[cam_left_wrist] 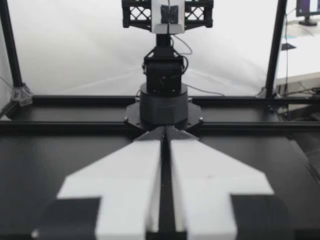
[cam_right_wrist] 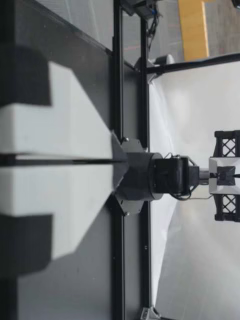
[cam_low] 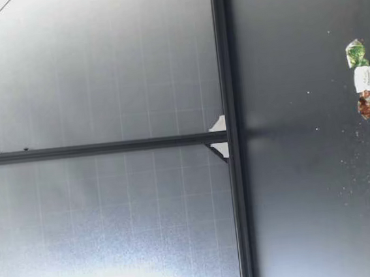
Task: Pick up the candy and unwrap it.
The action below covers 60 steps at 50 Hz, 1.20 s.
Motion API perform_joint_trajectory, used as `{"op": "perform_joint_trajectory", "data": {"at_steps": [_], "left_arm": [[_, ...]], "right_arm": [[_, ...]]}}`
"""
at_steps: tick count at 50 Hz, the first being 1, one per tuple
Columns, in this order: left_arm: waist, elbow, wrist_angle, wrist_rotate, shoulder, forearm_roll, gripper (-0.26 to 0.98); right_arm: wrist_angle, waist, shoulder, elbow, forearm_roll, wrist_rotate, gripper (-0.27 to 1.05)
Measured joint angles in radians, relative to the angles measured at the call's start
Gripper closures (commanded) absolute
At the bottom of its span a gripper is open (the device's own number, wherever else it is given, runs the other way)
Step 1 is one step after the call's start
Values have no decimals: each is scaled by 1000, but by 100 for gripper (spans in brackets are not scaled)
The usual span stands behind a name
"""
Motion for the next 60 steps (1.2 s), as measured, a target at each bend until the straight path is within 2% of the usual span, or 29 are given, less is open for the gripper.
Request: {"op": "perform_joint_trajectory", "data": {"at_steps": [4,15,24,32,42,55,60], "left_arm": [[0,6,-9,0,2,0,86],[8,31,-60,2,8,0,86],[8,54,-103,17,37,0,86],[8,54,-129,18,72,0,86],[8,54,-133,18,107,0,86],[8,64,-135,17,115,0,86],[6,75,-135,18,117,0,86]], "right_arm": [[-2,-2,-2,3,-2,2,91],[-35,-5,35,5,-2,0,91],[-23,-55,186,-63,-2,3,90],[74,-83,337,-147,-3,0,85],[268,-94,500,-265,-6,0,67],[387,-97,710,-356,-8,0,26],[433,-97,808,-388,-8,2,24]]}}
